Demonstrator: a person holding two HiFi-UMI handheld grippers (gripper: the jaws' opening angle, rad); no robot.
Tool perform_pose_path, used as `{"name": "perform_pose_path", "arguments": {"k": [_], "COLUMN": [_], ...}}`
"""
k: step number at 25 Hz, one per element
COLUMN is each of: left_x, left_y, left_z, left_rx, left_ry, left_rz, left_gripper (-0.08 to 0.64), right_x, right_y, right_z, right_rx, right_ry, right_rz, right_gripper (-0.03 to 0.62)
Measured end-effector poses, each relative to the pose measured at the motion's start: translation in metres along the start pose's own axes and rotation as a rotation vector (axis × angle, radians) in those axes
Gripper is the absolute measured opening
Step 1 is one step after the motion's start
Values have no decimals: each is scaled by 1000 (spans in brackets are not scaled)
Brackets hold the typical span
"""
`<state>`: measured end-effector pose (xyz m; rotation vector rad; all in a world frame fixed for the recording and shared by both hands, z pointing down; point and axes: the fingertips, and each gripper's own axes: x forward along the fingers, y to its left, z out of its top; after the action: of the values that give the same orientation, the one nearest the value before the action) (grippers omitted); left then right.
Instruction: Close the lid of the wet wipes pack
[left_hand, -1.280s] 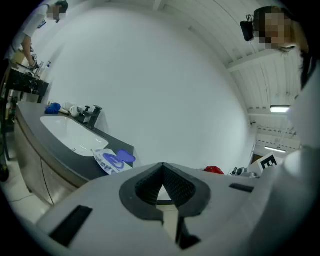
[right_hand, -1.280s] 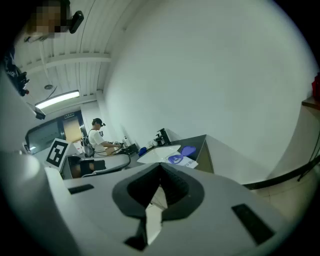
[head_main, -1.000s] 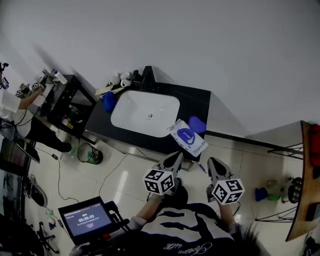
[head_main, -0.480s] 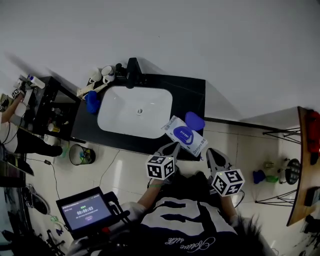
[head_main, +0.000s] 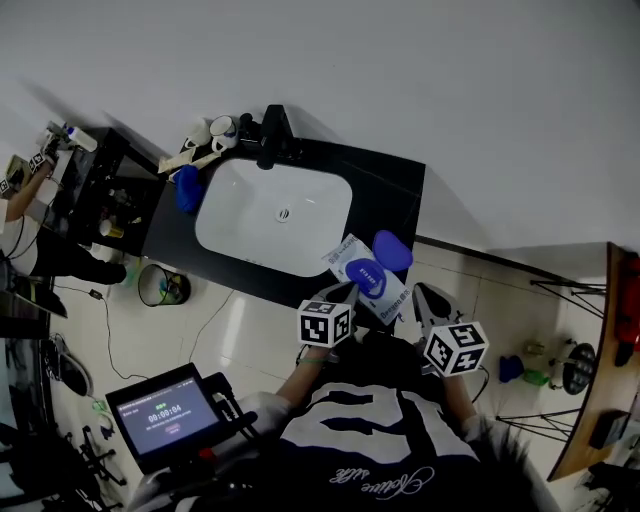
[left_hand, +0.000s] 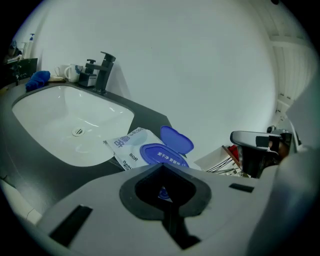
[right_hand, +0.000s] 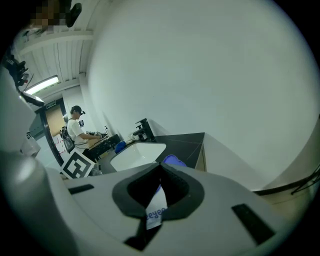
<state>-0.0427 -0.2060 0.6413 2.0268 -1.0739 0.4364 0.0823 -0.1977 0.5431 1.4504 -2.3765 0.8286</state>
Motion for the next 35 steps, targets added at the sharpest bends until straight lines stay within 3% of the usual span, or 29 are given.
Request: {"name": "perform_pose_path", "arguments": {"k": [11, 15, 21, 27, 35], "left_x": [18, 17, 18, 16, 3], "left_y": [13, 13, 14, 14, 23], "left_z": [-14, -13, -14, -14, -15], "left_rx": [-86, -98, -94, -98, -161], "left_ry": [20, 11, 2, 2, -18], "left_rz": [63, 78, 89, 82, 99], "left_gripper": [0, 0, 0, 0, 0], "right_x": [81, 106, 102, 100, 109], "right_y": [-87, -82, -32, 21, 30], "right_z": [-22, -28, -26, -52, -84], "right_rx": [-24, -29, -61, -238, -537], "right_ry": [176, 243, 248, 349, 485], "right_rz": [32, 90, 261, 389, 342], "right_gripper": [-2, -2, -2, -2, -2]}}
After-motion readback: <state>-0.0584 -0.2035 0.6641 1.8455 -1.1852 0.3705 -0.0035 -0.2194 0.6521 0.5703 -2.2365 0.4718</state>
